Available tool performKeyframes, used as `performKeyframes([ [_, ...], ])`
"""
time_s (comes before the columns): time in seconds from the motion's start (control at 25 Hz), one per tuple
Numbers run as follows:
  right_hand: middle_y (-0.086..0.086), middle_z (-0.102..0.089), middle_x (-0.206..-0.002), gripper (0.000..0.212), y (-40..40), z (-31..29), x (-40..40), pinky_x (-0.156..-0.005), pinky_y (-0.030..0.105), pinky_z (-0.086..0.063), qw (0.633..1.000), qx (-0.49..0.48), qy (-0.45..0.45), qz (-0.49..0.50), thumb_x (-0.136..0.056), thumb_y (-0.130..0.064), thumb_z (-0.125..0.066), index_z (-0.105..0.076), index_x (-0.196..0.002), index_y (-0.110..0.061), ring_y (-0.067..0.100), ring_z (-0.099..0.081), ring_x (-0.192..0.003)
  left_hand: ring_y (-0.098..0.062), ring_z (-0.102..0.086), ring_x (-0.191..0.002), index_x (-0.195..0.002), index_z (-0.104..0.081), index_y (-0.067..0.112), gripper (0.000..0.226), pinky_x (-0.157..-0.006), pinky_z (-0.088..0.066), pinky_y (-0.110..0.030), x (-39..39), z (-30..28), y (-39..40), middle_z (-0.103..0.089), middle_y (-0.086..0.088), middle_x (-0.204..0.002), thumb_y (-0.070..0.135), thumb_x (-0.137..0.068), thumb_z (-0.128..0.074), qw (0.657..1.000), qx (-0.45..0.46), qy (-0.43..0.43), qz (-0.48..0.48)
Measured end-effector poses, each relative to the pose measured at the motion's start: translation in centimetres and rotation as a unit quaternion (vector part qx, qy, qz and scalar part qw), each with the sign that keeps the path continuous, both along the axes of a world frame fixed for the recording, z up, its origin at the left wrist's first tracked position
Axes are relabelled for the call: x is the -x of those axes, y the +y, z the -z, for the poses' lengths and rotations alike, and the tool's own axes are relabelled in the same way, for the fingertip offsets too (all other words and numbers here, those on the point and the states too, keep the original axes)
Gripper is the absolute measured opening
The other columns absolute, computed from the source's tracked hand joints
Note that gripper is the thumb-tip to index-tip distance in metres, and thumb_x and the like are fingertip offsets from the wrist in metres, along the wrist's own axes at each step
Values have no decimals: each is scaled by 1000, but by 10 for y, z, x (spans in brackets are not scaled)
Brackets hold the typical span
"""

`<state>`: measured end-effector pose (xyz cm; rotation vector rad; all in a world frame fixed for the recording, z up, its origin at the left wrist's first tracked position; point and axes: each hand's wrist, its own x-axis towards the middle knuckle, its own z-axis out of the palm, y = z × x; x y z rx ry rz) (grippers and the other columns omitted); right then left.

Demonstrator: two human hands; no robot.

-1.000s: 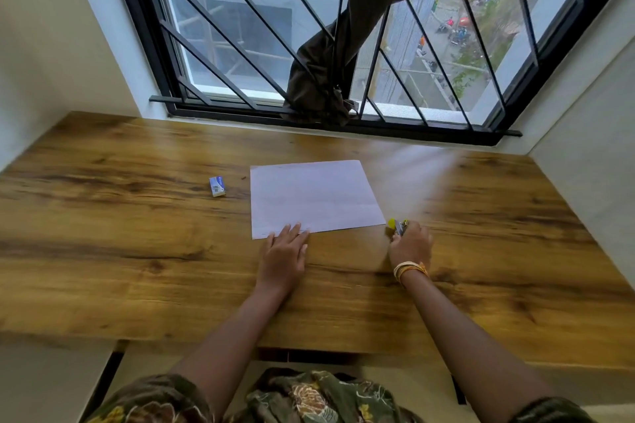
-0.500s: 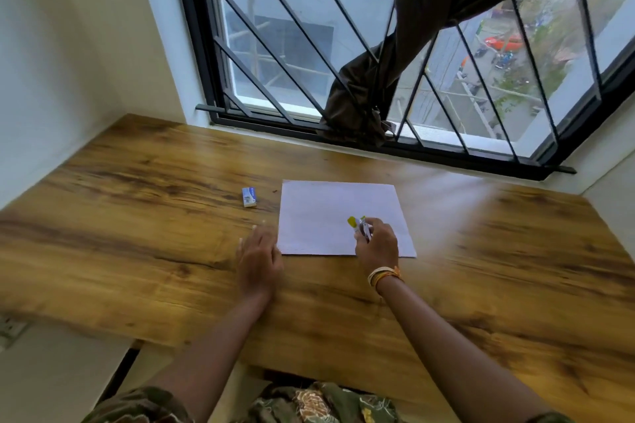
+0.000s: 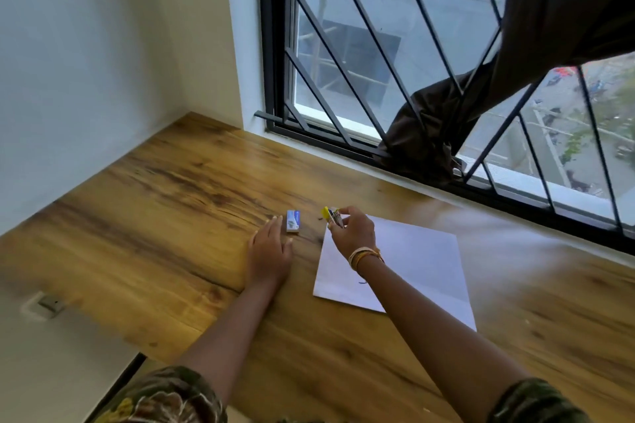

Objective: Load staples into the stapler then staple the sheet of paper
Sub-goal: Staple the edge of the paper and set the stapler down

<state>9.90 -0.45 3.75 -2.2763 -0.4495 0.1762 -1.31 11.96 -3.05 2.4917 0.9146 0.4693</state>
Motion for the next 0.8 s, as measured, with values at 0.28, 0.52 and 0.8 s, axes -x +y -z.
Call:
performKeyframes([
  [0.28, 15, -69, -106, 38, 60, -4, -47, -83, 38, -55, 999, 42, 20, -8, -76, -23, -67, -64, -111, -8, 30, -65, -98, -14, -43, -135, -144, -42, 26, 57, -100, -32, -38, -24, -3, 31, -51, 4, -143, 37, -90, -56, 1000, -21, 11, 11],
  [0.52, 9, -67, -112, 40, 100, 2, -76, -76, 30, -49, 992, 101, 73, -24, -76, -25, -68, -61, -114, -18, 25, -62, -99, -11, -47, -127, -138, -47, 33, 49, -95, -33, -37, -35, -3, 42, -56, 10, -134, 37, -90, -53, 999, -37, 17, 21],
  [0.8, 13, -68, -108, 39, 89, 14, -78, -78, 33, -47, 996, 62, 60, -20, -84, -28, -59, -57, -121, -19, 30, -62, -101, -12, -51, -122, -135, -52, 30, 46, -91, -36, -37, -37, -3, 41, -59, 12, -131, 33, -89, -56, 999, -49, -1, 21],
])
